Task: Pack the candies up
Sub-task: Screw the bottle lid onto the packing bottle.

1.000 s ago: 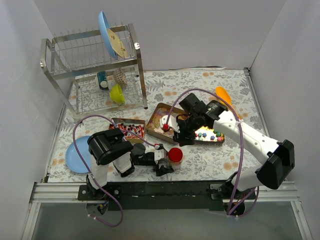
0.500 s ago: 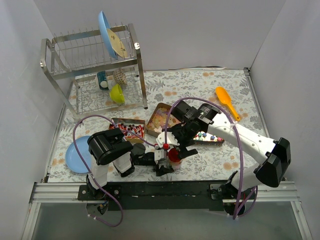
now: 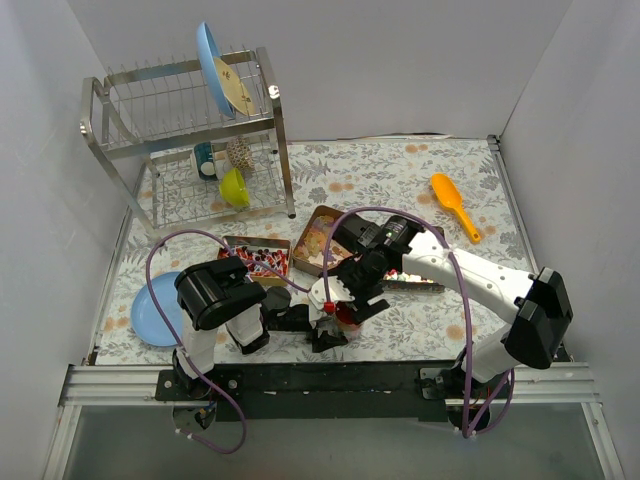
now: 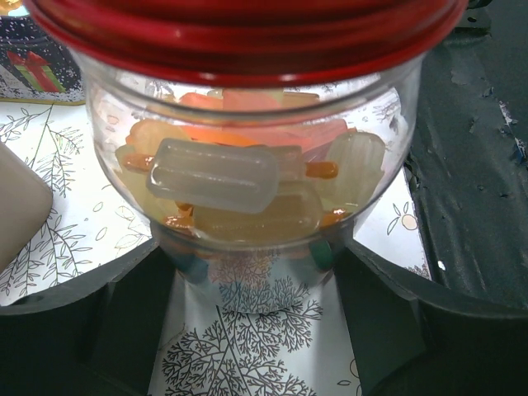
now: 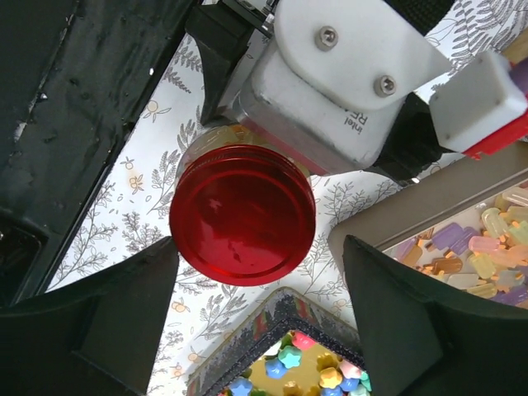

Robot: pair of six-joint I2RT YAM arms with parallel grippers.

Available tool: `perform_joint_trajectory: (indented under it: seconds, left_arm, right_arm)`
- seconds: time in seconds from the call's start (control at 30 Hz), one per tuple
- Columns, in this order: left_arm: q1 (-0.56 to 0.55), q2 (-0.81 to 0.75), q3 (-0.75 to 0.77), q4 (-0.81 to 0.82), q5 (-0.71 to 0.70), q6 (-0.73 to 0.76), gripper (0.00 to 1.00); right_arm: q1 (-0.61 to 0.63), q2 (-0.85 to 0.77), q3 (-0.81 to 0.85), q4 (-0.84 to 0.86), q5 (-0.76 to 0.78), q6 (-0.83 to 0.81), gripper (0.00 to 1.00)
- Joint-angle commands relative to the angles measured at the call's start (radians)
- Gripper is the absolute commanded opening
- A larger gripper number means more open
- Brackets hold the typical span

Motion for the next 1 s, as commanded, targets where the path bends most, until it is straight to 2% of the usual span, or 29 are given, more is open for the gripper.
perform_joint_trajectory:
  seconds: [0.0, 0.2, 0.3, 0.4, 0.47, 0.6, 0.73, 0.83, 0.87, 0.97]
  left_arm:
    - [-0.007, 0.049, -0.031, 0.044, -0.028, 0.027, 0.0]
    - [-0.005, 0.05, -0.03, 0.033, -0.027, 0.026, 0.0]
    - [-0.005, 0.047, -0.03, 0.032, -0.027, 0.026, 0.0]
    - [-0.007, 0.049, -0.027, 0.03, -0.033, 0.026, 0.0]
    - [-0.005, 0.047, -0.028, 0.033, -0.04, 0.027, 0.0]
    - [-0.005, 0.044, -0.03, 0.027, -0.046, 0.026, 0.0]
    - [-0.005, 0.035, -0.026, 0.007, -0.054, 0.029, 0.0]
    - [-0.007, 0.024, -0.026, -0.006, -0.059, 0.032, 0.0]
    - [-0.005, 0.023, -0.028, -0.01, -0.057, 0.034, 0.0]
    - [-0.007, 0.02, -0.03, -0.013, -0.047, 0.035, 0.0]
  right_arm:
    - [0.004, -0.006, -0.014, 0.068, -0.013, 0.011, 0.78]
    - [0.004, -0.011, -0.038, 0.062, -0.029, 0.089, 0.55]
    - [0.004, -0.027, -0.071, 0.087, -0.04, 0.21, 0.47]
    - [0.004, -0.047, -0.097, 0.111, -0.042, 0.339, 0.43]
    - [0.004, -0.064, -0.124, 0.143, -0.036, 0.483, 0.42]
    - [0.004, -0.104, -0.14, 0.149, -0.028, 0.62, 0.41]
    - [0.004, -0.129, -0.155, 0.154, 0.0, 0.74, 0.49]
    - [0.005, -0.133, -0.134, 0.128, 0.009, 0.754, 0.65]
    - [0.004, -0.13, -0.118, 0.114, 0.038, 0.745, 0.74]
    - [0.001, -0.124, -0.033, 0.019, 0.061, 0.708, 0.82]
